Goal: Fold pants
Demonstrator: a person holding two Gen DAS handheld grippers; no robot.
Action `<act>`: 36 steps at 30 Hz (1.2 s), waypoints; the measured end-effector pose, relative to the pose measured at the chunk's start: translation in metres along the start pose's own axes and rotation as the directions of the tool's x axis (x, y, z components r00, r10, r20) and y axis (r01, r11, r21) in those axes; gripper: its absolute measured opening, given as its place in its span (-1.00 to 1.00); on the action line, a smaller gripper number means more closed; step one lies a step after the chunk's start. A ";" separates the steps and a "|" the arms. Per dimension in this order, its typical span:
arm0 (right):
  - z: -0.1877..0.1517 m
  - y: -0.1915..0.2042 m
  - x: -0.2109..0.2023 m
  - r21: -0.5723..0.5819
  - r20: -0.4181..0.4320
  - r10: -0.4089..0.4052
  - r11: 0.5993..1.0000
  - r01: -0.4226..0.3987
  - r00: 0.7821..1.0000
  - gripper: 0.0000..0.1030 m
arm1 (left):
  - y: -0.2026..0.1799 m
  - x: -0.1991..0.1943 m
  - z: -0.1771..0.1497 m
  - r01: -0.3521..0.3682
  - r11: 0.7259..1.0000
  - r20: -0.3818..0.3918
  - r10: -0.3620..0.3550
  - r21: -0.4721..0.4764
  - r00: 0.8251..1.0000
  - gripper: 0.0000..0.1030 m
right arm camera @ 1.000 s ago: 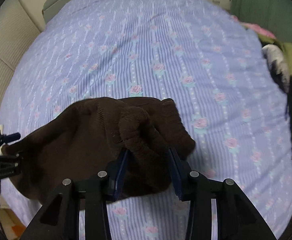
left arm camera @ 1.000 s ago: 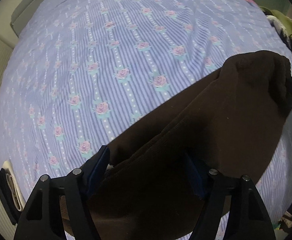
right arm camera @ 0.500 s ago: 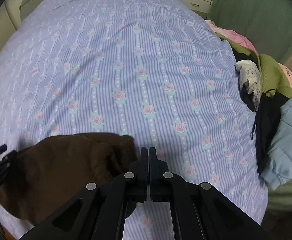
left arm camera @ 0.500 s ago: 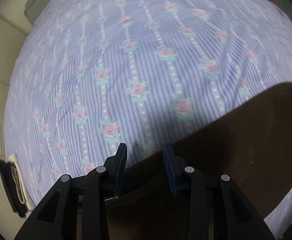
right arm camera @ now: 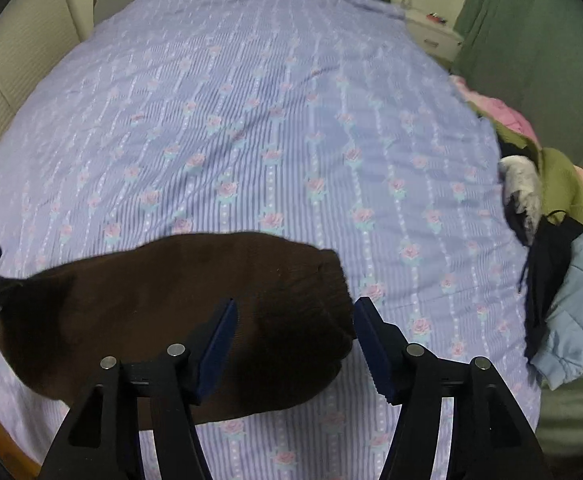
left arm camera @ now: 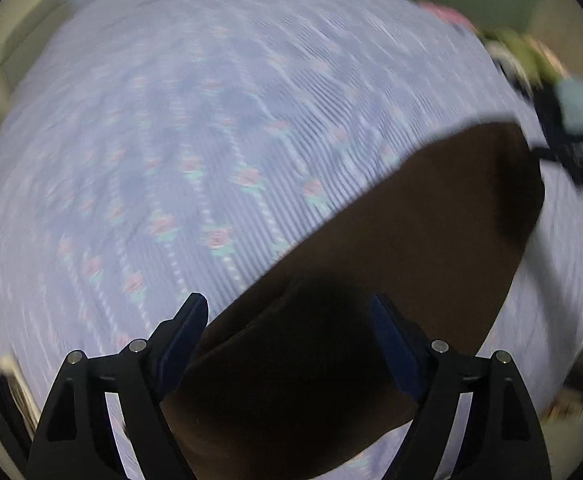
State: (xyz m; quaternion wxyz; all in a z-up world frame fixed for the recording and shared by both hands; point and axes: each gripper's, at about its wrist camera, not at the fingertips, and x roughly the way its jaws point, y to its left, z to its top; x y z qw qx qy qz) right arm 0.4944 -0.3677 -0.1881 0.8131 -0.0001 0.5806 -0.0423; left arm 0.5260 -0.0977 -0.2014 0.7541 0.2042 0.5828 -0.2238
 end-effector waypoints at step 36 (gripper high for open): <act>-0.023 0.091 -0.060 -0.086 0.159 -0.088 0.991 0.102 0.983 0.45 | 0.084 -0.062 -0.078 -0.095 0.949 0.135 0.141 -0.300 0.981 0.49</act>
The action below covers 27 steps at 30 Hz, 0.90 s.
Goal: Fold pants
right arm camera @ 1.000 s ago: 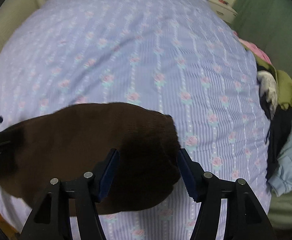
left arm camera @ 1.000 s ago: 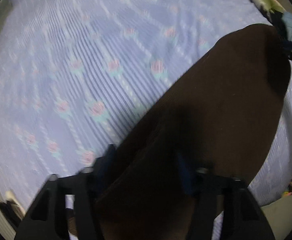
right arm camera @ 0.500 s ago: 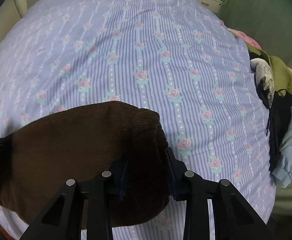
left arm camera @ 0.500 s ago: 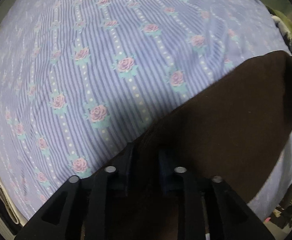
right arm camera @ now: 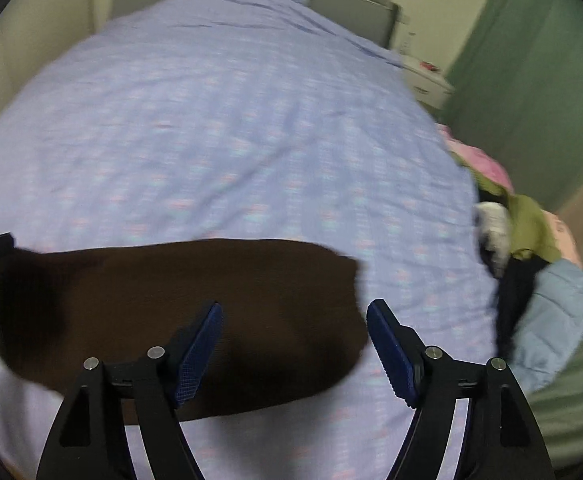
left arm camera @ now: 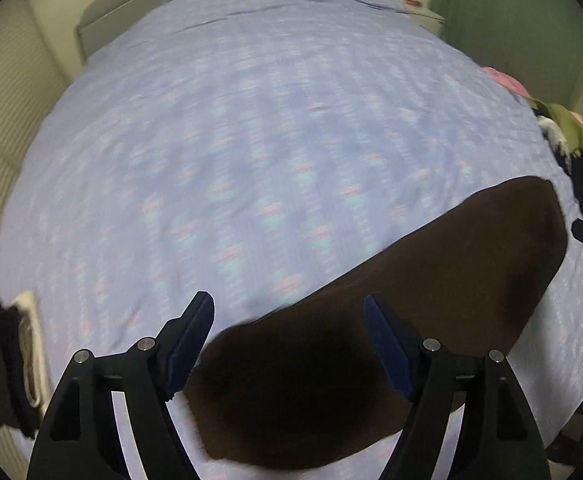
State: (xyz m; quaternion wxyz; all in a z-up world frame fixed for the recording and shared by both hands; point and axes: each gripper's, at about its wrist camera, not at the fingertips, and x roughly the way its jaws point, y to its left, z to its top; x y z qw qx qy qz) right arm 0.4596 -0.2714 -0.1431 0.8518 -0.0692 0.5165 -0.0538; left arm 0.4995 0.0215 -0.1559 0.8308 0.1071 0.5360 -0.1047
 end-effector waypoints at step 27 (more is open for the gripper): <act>-0.043 0.167 0.002 -0.029 -0.170 0.092 0.995 -0.098 0.981 0.45 | 0.093 0.111 -0.064 0.375 0.892 -0.202 -0.428 -0.253 0.881 -0.28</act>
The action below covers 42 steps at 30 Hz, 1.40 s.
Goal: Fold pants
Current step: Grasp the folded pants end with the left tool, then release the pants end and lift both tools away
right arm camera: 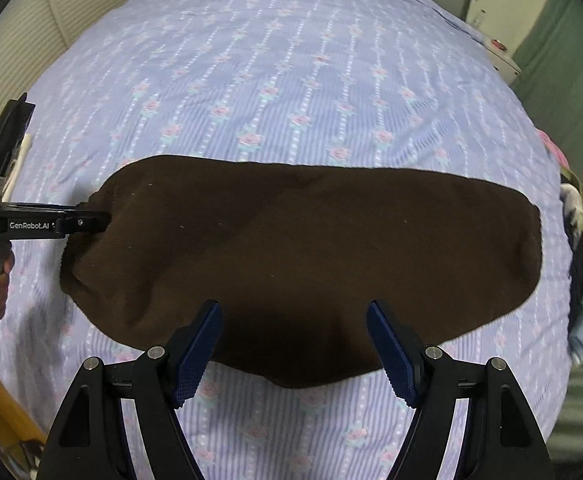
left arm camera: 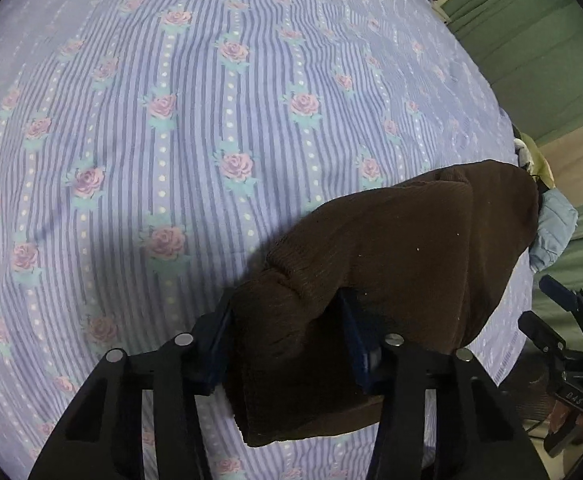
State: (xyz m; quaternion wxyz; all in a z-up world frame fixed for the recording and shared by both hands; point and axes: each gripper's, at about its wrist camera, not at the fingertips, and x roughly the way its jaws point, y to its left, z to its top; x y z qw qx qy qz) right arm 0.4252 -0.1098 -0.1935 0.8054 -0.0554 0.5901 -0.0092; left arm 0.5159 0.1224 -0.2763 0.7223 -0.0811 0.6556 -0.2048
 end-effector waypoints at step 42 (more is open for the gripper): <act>-0.098 -0.050 0.039 0.049 -0.060 0.364 0.931 -0.362 0.929 0.15 | -0.083 -0.029 -0.133 -0.394 0.898 0.137 0.423 -0.197 0.896 0.44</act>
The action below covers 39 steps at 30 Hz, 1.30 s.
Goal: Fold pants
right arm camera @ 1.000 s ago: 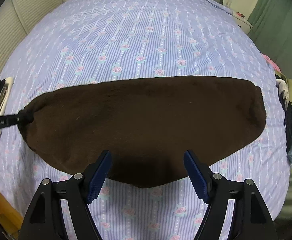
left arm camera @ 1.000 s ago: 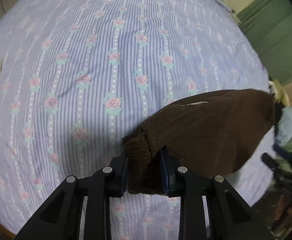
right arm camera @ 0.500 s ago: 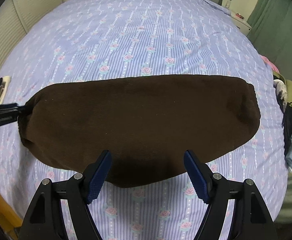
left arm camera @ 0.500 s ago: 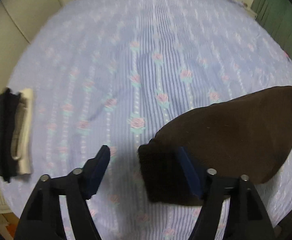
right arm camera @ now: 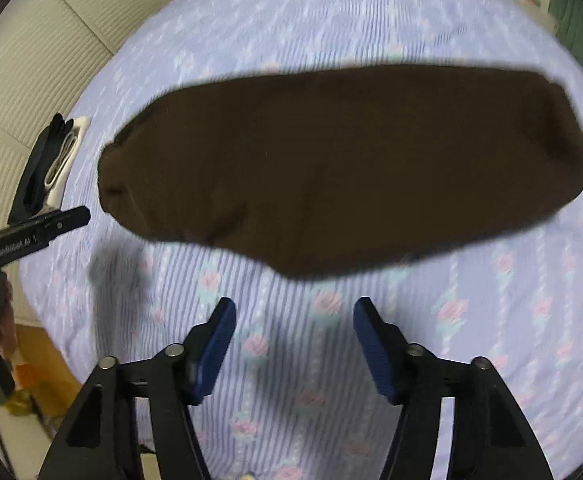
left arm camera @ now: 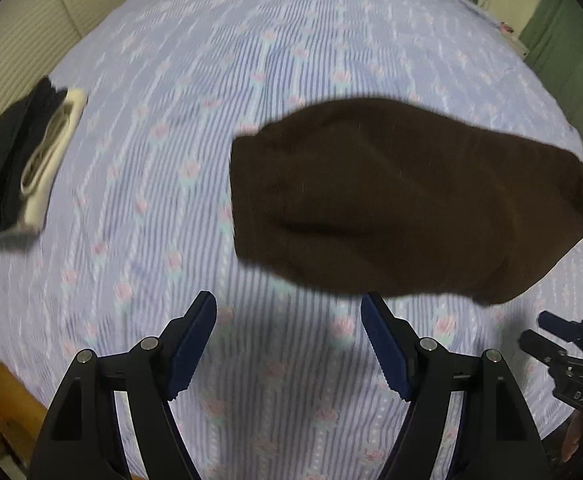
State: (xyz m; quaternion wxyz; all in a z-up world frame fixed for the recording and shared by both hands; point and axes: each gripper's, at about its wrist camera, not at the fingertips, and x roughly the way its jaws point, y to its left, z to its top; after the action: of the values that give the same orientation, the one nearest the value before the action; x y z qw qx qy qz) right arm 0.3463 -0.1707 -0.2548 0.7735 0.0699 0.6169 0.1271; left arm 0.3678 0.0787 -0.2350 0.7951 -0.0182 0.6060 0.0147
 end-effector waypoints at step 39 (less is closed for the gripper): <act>0.048 0.007 0.013 -0.112 0.046 0.108 0.988 -0.102 0.993 0.04 | 0.019 0.034 0.019 -0.052 0.996 -0.076 0.046 -0.073 0.996 0.44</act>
State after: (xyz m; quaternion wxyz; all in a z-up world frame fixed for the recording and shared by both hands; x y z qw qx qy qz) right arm 0.3954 -0.1584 -0.2541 0.7843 0.0630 0.5841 0.1993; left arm 0.3938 0.0989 -0.2628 0.7703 -0.0339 0.6343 0.0564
